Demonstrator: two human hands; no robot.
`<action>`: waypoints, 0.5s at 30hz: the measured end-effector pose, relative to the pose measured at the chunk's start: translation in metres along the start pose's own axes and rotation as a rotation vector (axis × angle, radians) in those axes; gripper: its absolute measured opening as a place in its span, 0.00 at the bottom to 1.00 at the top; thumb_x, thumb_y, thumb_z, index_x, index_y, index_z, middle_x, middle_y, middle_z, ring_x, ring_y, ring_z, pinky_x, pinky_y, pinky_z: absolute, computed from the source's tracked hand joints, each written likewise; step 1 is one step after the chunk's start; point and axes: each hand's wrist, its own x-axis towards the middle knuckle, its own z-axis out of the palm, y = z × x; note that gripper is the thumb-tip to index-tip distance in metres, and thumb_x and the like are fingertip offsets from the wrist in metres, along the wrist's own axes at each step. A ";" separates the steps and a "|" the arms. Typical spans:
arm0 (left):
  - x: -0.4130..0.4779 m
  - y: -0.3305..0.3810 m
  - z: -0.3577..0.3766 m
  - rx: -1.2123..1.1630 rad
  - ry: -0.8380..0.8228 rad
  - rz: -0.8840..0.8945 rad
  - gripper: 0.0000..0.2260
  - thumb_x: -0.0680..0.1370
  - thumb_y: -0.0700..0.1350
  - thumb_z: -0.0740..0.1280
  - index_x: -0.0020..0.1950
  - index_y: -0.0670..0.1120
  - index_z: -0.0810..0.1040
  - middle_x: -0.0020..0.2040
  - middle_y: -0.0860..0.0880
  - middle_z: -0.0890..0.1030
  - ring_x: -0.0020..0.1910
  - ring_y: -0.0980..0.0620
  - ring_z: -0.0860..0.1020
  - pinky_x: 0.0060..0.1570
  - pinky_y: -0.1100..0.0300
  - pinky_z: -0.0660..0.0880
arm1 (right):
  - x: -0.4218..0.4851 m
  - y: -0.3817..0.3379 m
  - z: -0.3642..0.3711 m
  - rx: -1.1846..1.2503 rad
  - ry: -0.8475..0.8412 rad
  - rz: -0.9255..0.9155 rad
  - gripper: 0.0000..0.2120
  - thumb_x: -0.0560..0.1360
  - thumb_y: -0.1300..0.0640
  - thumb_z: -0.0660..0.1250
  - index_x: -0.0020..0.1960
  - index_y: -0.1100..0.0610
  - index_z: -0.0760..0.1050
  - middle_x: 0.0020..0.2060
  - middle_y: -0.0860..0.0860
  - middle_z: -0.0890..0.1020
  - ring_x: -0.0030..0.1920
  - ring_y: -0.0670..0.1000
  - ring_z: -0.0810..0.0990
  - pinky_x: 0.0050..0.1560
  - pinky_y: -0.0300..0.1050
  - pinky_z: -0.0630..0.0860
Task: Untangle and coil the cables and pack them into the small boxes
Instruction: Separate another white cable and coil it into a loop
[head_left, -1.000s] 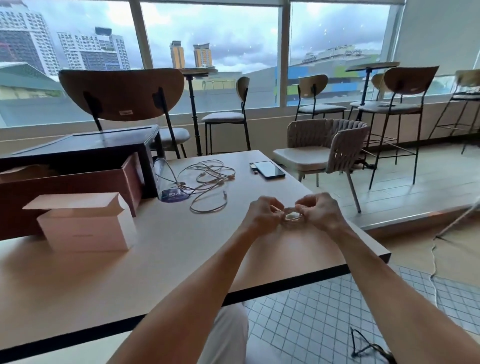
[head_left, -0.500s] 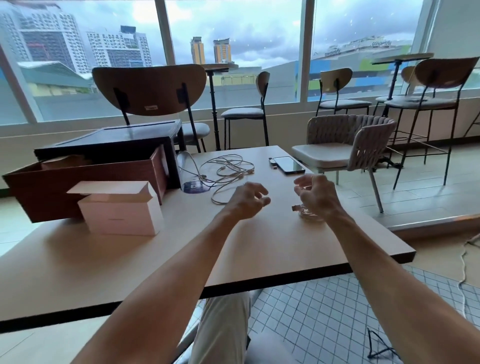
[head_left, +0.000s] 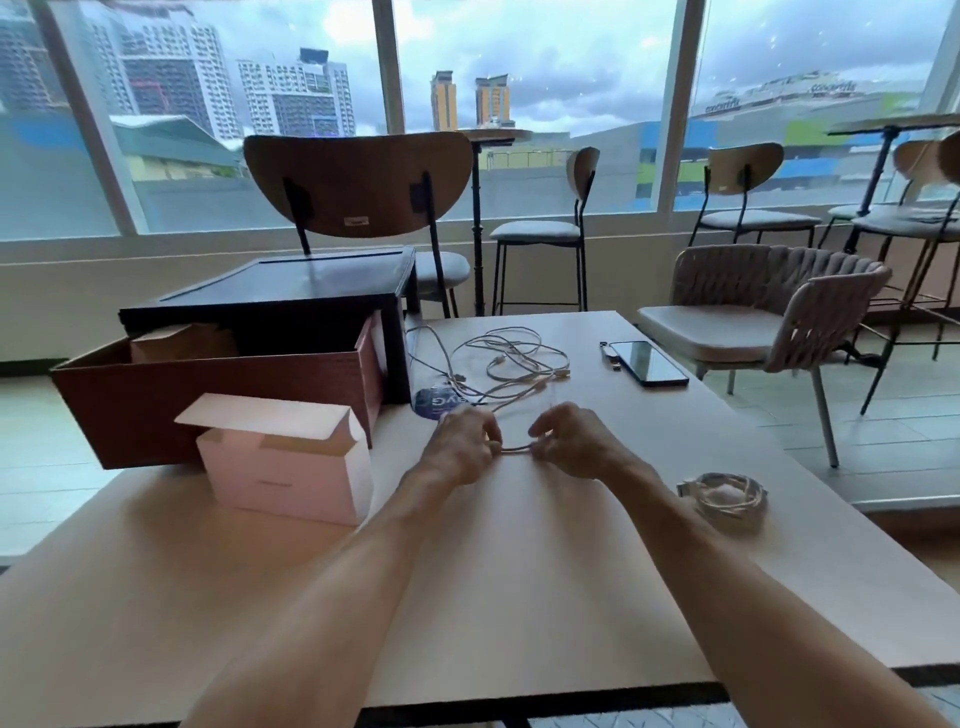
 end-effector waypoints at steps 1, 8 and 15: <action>0.003 -0.003 0.000 -0.003 -0.006 0.015 0.02 0.77 0.42 0.72 0.48 0.47 0.82 0.56 0.45 0.78 0.57 0.46 0.76 0.58 0.55 0.74 | 0.003 0.001 0.004 -0.003 0.016 -0.001 0.08 0.73 0.60 0.72 0.52 0.56 0.84 0.49 0.54 0.85 0.46 0.50 0.83 0.39 0.32 0.74; 0.027 -0.003 -0.015 -0.479 0.108 0.029 0.03 0.81 0.40 0.67 0.47 0.44 0.76 0.45 0.45 0.80 0.48 0.45 0.80 0.51 0.57 0.77 | 0.032 -0.009 -0.006 0.221 0.136 -0.058 0.09 0.77 0.61 0.67 0.40 0.54 0.81 0.38 0.48 0.84 0.44 0.48 0.82 0.47 0.42 0.74; 0.041 -0.003 -0.032 -0.640 0.227 0.047 0.04 0.80 0.35 0.65 0.50 0.41 0.79 0.48 0.43 0.81 0.45 0.52 0.78 0.34 0.73 0.75 | 0.051 -0.021 -0.028 0.438 0.222 -0.092 0.06 0.79 0.59 0.67 0.44 0.56 0.80 0.38 0.52 0.86 0.43 0.51 0.85 0.49 0.47 0.79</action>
